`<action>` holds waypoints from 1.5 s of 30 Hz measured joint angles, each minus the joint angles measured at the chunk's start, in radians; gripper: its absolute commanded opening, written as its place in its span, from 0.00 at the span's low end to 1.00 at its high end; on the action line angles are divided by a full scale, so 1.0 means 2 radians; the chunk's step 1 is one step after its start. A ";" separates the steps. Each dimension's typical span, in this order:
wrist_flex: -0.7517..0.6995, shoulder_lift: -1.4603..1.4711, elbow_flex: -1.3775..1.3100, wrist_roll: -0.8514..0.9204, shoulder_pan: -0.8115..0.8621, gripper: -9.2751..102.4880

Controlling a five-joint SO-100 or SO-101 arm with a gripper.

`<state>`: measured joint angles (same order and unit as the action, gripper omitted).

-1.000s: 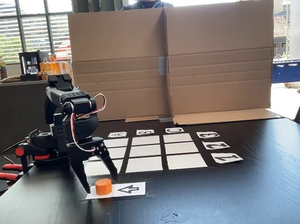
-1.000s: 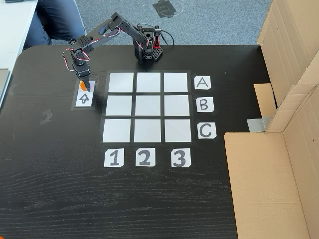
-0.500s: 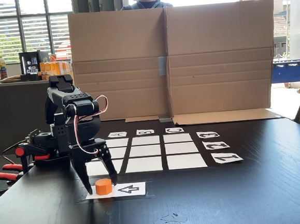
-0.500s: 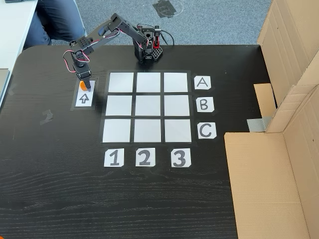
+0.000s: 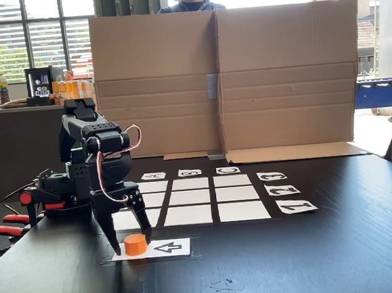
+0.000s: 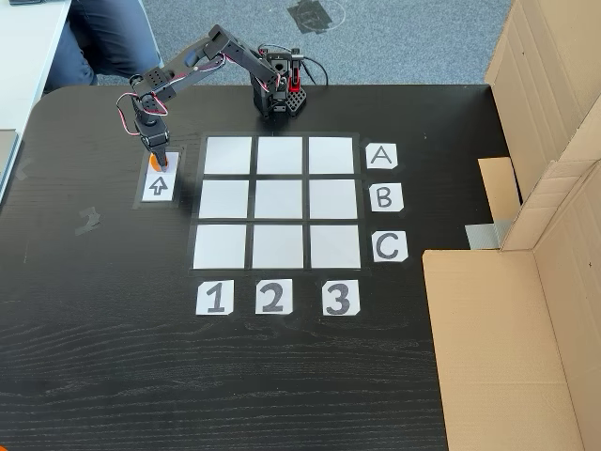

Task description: Pick up the round, orange token and place it in the grid on square A1.

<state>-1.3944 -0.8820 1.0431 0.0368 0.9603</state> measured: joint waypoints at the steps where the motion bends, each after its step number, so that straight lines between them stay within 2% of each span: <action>1: 0.000 0.000 -0.002 0.000 0.000 0.31; 7: 0.000 0.000 -0.005 0.000 0.000 0.29; 25: 0.000 0.000 -0.005 0.000 0.000 0.16; 36: -0.008 -0.012 -0.005 0.000 0.000 0.15; 45: -0.065 -0.117 -0.001 0.000 0.001 0.15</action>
<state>-1.5248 -1.1152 1.0416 0.0368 0.9618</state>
